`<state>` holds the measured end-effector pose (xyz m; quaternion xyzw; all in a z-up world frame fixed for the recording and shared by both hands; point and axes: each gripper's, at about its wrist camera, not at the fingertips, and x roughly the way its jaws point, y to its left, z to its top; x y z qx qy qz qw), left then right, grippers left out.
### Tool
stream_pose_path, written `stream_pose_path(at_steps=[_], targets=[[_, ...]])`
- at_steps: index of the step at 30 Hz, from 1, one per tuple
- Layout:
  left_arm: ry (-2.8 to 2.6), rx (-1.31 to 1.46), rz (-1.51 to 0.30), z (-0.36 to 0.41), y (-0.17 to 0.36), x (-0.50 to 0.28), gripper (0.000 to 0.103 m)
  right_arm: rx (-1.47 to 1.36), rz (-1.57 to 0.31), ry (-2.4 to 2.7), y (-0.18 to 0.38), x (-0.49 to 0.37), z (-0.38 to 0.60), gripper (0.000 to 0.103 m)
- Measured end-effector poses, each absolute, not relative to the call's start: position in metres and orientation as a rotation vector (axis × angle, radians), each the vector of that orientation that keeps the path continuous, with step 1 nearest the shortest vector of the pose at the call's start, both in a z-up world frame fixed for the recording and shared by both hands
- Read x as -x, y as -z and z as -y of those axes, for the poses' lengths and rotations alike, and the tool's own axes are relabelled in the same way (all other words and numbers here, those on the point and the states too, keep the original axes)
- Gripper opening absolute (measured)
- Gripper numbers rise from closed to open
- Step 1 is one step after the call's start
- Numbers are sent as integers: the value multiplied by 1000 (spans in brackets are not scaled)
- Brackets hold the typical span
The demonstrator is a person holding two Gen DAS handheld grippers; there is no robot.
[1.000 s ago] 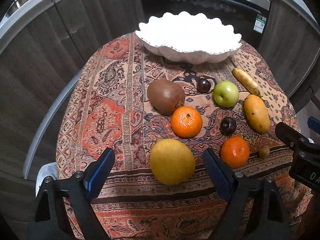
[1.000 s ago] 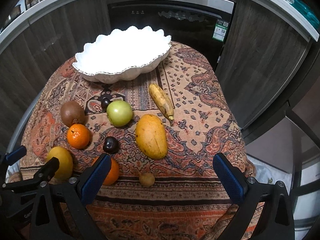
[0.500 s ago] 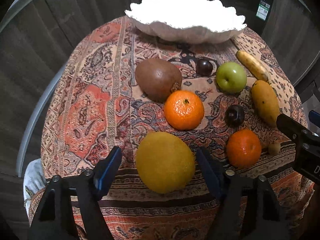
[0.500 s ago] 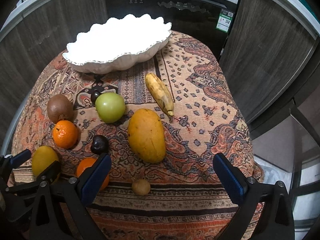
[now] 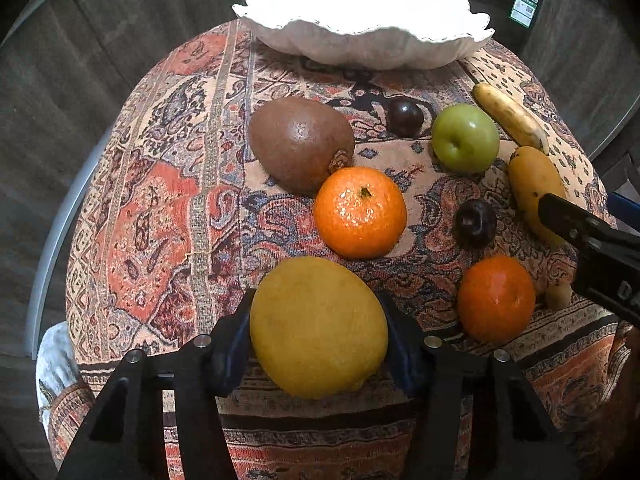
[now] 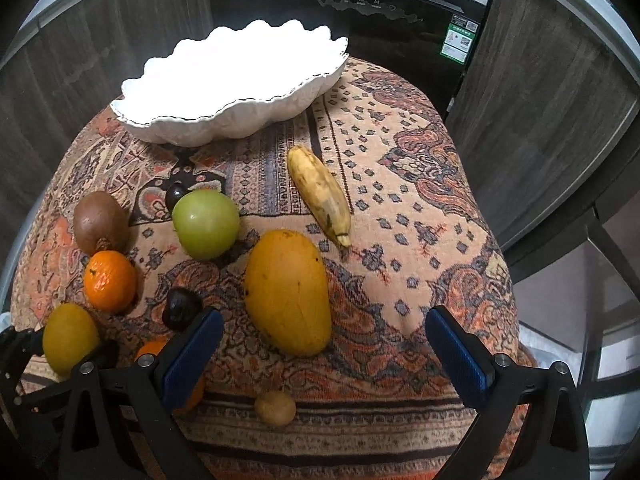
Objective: Organize fruits
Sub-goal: 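Grasp the yellow grapefruit with the left tool while the right tool grasps the mango, then lift the grapefruit with the left tool while the right tool carries the mango toward the bowl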
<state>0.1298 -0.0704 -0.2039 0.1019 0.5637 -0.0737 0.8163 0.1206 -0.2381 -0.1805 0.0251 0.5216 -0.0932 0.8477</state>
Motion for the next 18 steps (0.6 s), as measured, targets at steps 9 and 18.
stream_pose_path(at_steps=[9,18], targets=[[166,-208,-1202,69,205,-134,56,-32,-1129,137,197,-137,232,72],[163,-205,-1213,67,202,-133,55,-62,-1165,90,203,-139,232,50]])
